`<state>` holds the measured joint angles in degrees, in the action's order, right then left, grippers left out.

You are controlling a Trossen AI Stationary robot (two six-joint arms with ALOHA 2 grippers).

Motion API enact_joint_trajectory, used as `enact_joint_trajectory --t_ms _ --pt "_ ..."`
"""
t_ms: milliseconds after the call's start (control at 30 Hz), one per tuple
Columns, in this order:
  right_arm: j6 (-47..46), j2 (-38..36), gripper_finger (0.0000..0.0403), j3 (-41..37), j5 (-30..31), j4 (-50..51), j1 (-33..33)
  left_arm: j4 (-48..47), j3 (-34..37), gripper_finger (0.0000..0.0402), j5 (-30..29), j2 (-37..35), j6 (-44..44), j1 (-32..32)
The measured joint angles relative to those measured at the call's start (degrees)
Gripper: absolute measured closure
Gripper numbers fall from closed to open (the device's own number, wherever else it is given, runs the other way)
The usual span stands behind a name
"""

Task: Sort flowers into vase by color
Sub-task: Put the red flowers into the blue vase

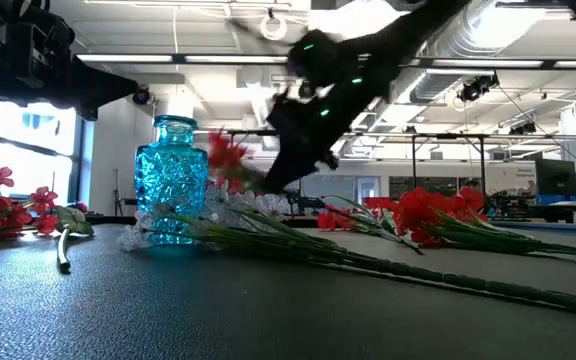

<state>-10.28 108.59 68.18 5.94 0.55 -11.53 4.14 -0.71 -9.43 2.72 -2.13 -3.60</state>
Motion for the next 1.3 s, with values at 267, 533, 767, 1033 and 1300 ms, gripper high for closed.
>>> enact_joint_trajectory --t_ms 267,533,767,1033,1300 --pt "6.38 -12.26 0.0403 -23.18 -2.18 -55.84 5.10 0.17 0.00 0.0394 -0.17 0.00 0.02 0.00" --pt "11.99 -1.89 0.0403 -20.53 -9.01 -89.53 10.74 0.46 0.00 0.0394 -0.17 0.01 0.00 -0.02" --pt "11.58 8.06 0.0403 -2.23 -18.05 -89.70 11.21 0.33 0.00 0.0394 -0.17 0.02 -0.40 -0.01" --pt "10.00 11.35 0.0403 2.68 -20.30 -82.61 10.73 0.33 0.00 0.0394 -0.17 0.02 -1.02 -0.02" --pt "10.12 14.39 0.0403 1.27 -18.14 -81.38 9.24 0.26 0.00 0.0394 -0.17 0.00 -1.00 0.00"
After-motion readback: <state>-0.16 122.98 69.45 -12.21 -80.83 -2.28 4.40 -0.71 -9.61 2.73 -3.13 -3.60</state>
